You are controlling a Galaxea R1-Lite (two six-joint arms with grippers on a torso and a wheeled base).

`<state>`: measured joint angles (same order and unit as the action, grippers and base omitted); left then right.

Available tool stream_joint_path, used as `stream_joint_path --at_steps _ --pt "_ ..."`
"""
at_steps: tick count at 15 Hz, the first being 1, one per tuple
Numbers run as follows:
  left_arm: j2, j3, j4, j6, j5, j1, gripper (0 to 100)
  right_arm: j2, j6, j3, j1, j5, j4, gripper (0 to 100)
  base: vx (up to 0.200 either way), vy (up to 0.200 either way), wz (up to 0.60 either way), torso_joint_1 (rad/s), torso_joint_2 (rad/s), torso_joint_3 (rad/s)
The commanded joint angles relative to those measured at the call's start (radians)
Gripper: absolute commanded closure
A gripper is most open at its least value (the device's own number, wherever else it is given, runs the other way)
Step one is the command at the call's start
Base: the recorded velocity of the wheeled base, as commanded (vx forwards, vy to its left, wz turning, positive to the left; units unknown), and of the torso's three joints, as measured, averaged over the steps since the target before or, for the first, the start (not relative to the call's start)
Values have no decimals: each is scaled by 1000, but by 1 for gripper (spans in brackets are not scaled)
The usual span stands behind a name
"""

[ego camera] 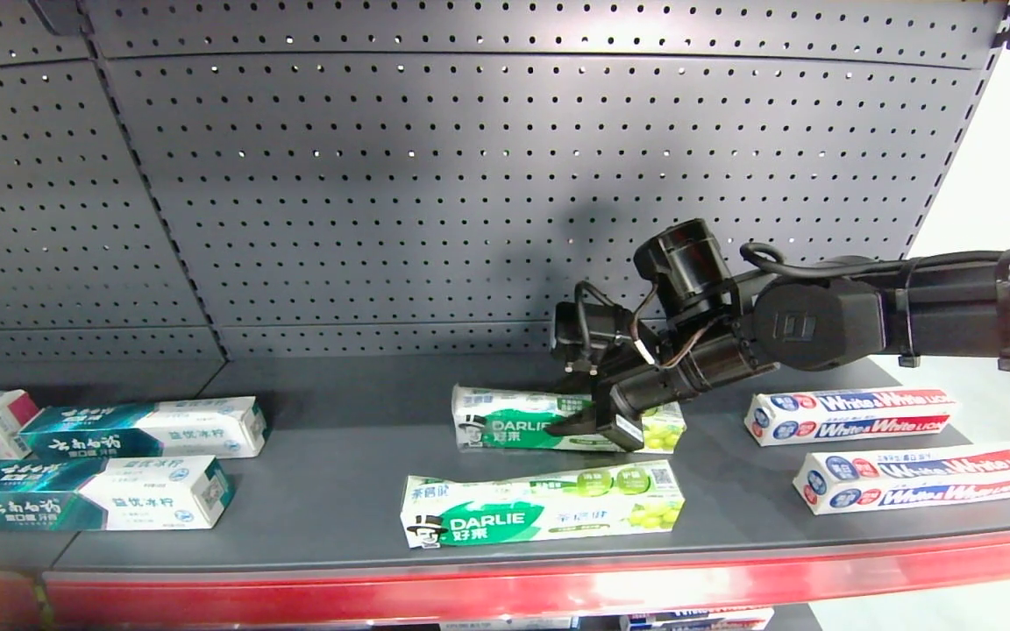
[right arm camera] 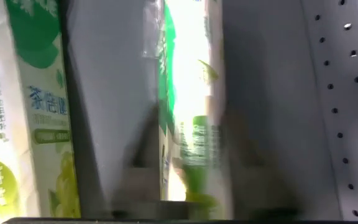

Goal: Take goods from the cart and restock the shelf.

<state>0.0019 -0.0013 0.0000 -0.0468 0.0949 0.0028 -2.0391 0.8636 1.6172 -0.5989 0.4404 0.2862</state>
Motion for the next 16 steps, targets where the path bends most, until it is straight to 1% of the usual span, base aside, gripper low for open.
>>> stream_joint_path --at_steps 1,9,13,14,16 --pt "0 0 0 -1 0 0 0 -4 0 1 1 0 1 0 0 0 0 0 0 0" --pt "0 0 0 -1 0 0 0 10 0 9 8 0 1 0 0 0 0 0 0 0" --pt "0 1 0 -1 0 0 0 51 5 0 36 0 2 0 0 0 0 0 0 0" --pt "0 0 0 -1 0 0 0 65 8 -7 47 3 4 0 0 0 0 0 0 0" --pt "0 1 0 -1 0 0 0 123 26 -60 67 4 1 0 0 0 0 0 0 0"
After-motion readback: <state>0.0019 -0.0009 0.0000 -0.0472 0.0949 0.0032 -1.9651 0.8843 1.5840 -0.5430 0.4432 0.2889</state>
